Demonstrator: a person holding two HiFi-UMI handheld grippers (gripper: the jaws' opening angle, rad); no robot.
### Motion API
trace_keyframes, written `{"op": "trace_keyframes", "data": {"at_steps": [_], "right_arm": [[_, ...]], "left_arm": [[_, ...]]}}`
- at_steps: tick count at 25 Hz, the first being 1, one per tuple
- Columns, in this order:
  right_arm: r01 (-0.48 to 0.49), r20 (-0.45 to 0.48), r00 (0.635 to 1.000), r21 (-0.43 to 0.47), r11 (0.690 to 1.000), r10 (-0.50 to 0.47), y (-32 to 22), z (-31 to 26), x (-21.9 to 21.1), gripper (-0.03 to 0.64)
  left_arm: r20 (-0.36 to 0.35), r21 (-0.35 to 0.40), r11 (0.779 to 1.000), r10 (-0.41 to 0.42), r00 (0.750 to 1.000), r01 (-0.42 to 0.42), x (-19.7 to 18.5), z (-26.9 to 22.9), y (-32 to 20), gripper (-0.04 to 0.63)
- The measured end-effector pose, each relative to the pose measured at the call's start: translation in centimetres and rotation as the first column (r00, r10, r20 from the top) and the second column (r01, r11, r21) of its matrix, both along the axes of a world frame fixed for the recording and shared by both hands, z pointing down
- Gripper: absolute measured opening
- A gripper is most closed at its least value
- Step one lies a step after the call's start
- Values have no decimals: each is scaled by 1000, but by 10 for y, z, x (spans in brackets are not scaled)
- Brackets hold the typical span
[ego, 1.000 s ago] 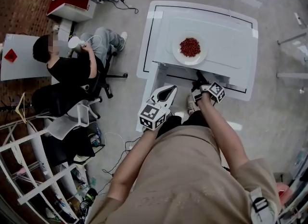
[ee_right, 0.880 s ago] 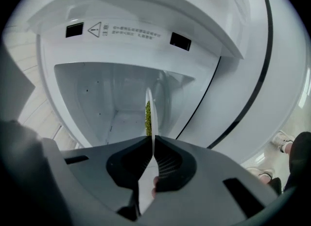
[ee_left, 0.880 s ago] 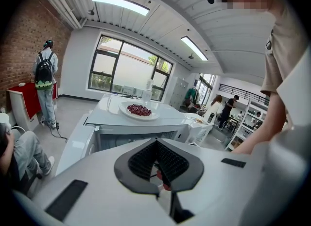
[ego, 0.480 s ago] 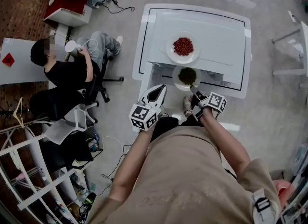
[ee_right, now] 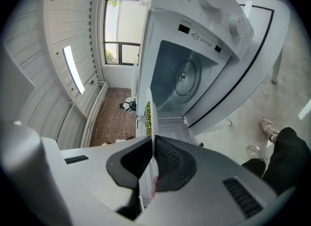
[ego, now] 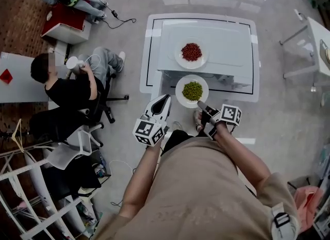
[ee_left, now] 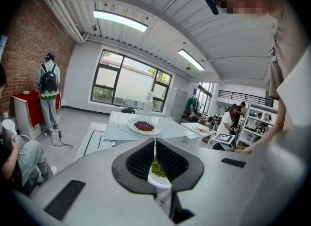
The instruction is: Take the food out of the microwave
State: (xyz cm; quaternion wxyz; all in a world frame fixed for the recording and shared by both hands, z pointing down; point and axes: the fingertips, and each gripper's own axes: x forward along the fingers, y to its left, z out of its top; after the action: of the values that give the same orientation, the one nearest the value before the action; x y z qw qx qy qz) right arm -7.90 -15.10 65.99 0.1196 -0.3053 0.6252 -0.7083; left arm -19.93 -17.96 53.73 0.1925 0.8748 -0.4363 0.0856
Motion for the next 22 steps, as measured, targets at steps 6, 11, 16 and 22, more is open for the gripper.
{"op": "trace_keyframes", "data": {"at_steps": [6, 11, 16, 22], "right_arm": [[-34, -16, 999, 111, 993, 36, 7, -58, -18, 18], [-110, 21, 994, 173, 979, 109, 12, -109, -27, 18], [-208, 49, 978, 184, 961, 203, 19, -145, -24, 18], [-288, 42, 957, 237, 928, 287, 32, -185, -5, 18]], "left_arm": [[-61, 81, 996, 31, 998, -26, -23, -42, 4, 6], [-111, 127, 990, 77, 991, -63, -39, -69, 8, 6], [-196, 138, 985, 132, 972, -106, -51, -86, 11, 6], [-240, 144, 973, 211, 947, -180, -49, -95, 13, 7]]}}
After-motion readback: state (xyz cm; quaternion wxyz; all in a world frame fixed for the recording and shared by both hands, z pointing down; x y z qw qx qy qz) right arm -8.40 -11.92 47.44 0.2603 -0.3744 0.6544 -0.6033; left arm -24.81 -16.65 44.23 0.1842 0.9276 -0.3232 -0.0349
